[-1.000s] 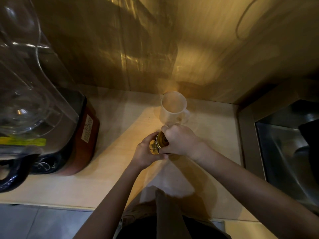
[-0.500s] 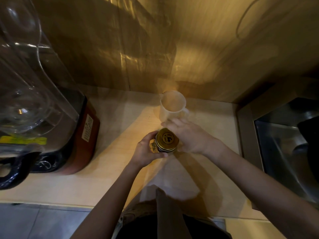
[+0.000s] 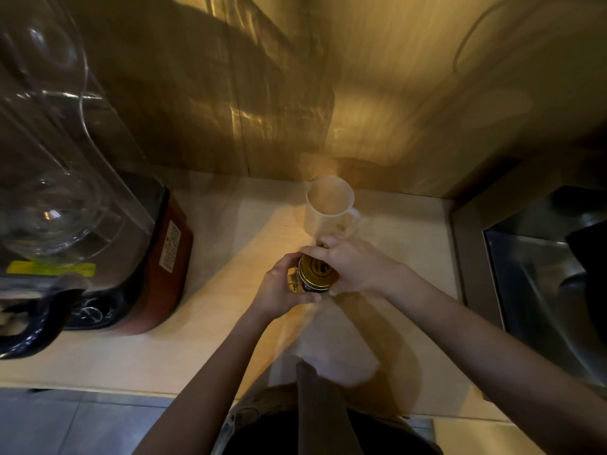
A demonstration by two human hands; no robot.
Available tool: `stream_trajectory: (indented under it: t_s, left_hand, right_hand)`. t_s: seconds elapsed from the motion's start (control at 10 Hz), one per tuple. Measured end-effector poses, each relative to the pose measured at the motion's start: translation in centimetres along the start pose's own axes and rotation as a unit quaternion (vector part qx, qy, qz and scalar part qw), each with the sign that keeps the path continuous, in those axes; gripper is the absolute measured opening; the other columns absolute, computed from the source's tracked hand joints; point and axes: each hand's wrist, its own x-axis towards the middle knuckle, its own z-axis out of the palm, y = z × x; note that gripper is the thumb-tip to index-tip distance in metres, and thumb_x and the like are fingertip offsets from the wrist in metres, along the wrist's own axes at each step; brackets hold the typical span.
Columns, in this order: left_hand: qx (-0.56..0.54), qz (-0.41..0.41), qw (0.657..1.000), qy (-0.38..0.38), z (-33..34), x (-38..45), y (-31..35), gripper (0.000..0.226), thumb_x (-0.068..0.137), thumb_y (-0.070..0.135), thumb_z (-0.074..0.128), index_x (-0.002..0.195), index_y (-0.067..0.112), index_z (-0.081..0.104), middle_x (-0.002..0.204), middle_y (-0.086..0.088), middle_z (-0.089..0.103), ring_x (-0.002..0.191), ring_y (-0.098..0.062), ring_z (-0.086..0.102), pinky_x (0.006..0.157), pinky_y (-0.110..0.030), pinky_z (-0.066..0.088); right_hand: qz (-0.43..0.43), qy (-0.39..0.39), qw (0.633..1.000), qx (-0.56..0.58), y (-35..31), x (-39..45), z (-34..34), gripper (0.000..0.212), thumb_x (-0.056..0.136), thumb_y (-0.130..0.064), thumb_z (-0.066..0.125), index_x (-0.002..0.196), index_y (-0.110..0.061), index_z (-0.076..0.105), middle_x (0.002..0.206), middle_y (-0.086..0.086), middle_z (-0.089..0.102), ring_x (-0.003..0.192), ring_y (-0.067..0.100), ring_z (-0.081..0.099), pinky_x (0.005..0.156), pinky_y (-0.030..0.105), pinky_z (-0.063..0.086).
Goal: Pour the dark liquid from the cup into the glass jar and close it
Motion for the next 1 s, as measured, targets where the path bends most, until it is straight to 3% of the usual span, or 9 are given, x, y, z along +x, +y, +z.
stream_trajectory:
  t_s: [0.2,0.4,0.5,0.6,0.7,0.8,0.9,1.0]
  left_hand:
    - [0.006,0.010,1.000,0.001,0.1,0.1,-0.2,0.086,0.054,0.034,0.084,0.128,0.018,0.042,0.123,0.001,0.055,0.113,-0.008,0.049,0.090,-0.018,0.038]
    - [-0.007,0.016,1.000,0.006,0.3,-0.2,-0.2,0.083,0.057,0.036,0.082,0.128,0.018,0.042,0.123,0.002,0.055,0.112,-0.010,0.050,0.089,-0.018,0.041]
    - [0.000,0.009,1.000,-0.009,0.1,-0.2,0.1,0.082,0.058,0.035,0.081,0.128,0.021,0.041,0.119,0.007,0.053,0.111,-0.009,0.050,0.081,-0.005,0.037]
    - [0.028,-0.013,0.998,-0.058,-0.4,0.5,0.7,0.085,0.062,0.030,0.080,0.134,0.020,0.035,0.126,0.002,0.051,0.120,-0.018,0.048,0.090,-0.016,0.037]
    - [0.103,-0.037,0.988,-0.113,-1.1,0.9,2.0,0.100,0.064,0.026,0.078,0.142,0.015,0.018,0.150,-0.007,0.029,0.139,-0.023,0.026,0.109,-0.028,0.026]
    - [0.133,-0.062,0.978,-0.150,-3.4,1.1,5.1,0.103,0.066,0.034,0.076,0.145,0.016,0.011,0.155,-0.007,0.016,0.142,-0.023,0.017,0.114,-0.035,0.021]
    - [0.168,-0.054,0.967,-0.184,-7.0,1.7,10.3,0.068,0.079,0.038,0.061,0.136,0.013,0.035,0.144,-0.011,0.041,0.128,-0.024,0.042,0.103,-0.033,0.034]
    - [0.224,0.022,0.965,-0.134,-10.4,1.9,16.6,0.046,0.085,0.033,0.054,0.127,0.016,0.048,0.130,-0.008,0.055,0.117,-0.021,0.052,0.098,-0.032,0.040]
  right_hand:
    - [0.019,0.033,0.997,0.067,0.6,-0.4,1.0,0.083,0.072,-0.042,0.073,0.137,-0.013,0.031,0.118,0.015,0.046,0.109,0.029,0.045,0.090,0.039,0.046]
    - [0.056,0.073,0.987,0.135,-0.2,-1.2,1.8,0.089,0.071,-0.042,0.075,0.139,-0.006,0.028,0.119,0.014,0.043,0.114,0.026,0.039,0.096,0.037,0.044]
    - [0.077,0.087,0.981,0.158,-0.5,-1.3,2.3,0.089,0.071,-0.041,0.075,0.138,-0.006,0.029,0.122,0.014,0.042,0.117,0.026,0.037,0.098,0.039,0.043]
    - [0.119,0.101,0.966,0.208,-1.0,-1.4,2.9,0.094,0.070,-0.036,0.077,0.141,-0.008,0.024,0.129,0.014,0.041,0.124,0.028,0.033,0.104,0.040,0.039]
    - [0.169,0.119,0.932,0.297,-1.8,-1.8,3.2,0.109,0.066,-0.030,0.081,0.145,-0.011,0.009,0.145,0.013,0.032,0.133,0.029,0.026,0.109,0.040,0.031]
    - [0.204,0.160,0.886,0.385,-1.9,-2.9,1.9,0.106,0.071,-0.025,0.079,0.145,-0.009,0.005,0.149,0.010,0.028,0.133,0.025,0.029,0.108,0.030,0.032]
    - [0.209,0.232,0.795,0.520,-1.4,-4.9,-2.5,0.082,0.080,-0.017,0.072,0.142,-0.012,0.018,0.127,0.000,0.047,0.113,0.014,0.047,0.085,0.015,0.043]
    - [0.178,0.355,0.659,0.638,-0.8,-7.9,-9.1,0.051,0.086,-0.015,0.062,0.133,-0.010,0.042,0.097,-0.002,0.067,0.090,0.012,0.064,0.073,0.020,0.050]
